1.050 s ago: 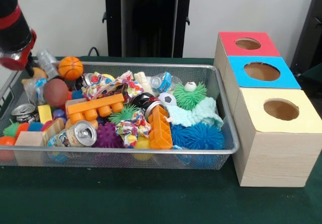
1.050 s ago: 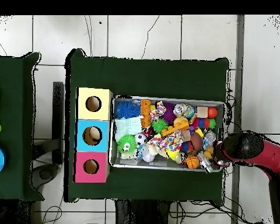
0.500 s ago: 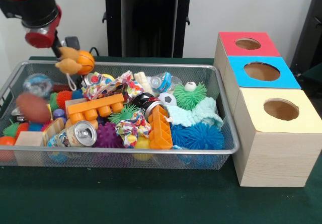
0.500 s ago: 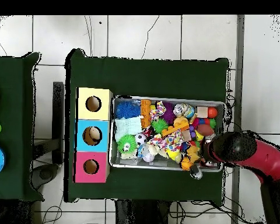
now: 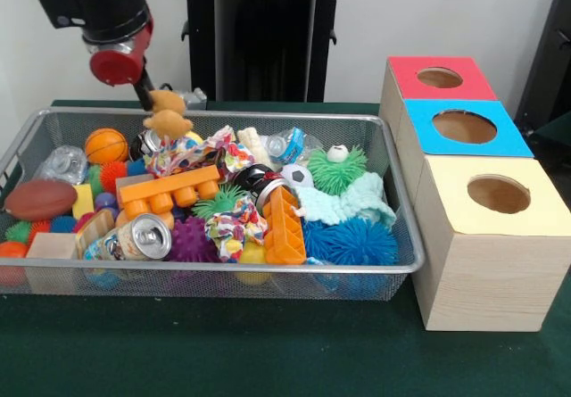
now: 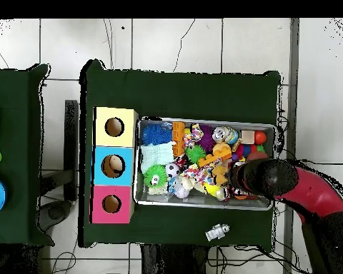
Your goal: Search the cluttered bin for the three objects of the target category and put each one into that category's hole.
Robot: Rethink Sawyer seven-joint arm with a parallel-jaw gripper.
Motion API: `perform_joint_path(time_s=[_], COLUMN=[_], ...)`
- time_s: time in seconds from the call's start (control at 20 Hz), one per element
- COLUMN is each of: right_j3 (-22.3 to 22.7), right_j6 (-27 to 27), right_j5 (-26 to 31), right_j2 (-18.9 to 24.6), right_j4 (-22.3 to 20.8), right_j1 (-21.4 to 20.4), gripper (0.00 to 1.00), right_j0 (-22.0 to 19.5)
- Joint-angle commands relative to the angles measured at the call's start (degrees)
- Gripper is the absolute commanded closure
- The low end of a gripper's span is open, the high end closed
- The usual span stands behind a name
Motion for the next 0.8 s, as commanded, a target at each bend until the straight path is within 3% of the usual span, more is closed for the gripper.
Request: perform_joint_path(time_s=[0.05, 0.3, 0.6, 0.8], right_j3=[6.5, 9.8, 16.3, 19.2], right_j6=[14.6, 20.5, 19.7, 20.4], right_j5=[-6.1, -7.4, -11.6, -9.0], right_j2=[6.0, 2.5, 3.2, 1.5], right_j4=[5.2, 8.9, 12.1, 15.0], right_j1=[-2.2, -5.3, -8.5, -12.6], gripper=[1.00, 1.00, 1.00, 1.00], right_j0=[2.7, 6.1, 7.1, 9.6])
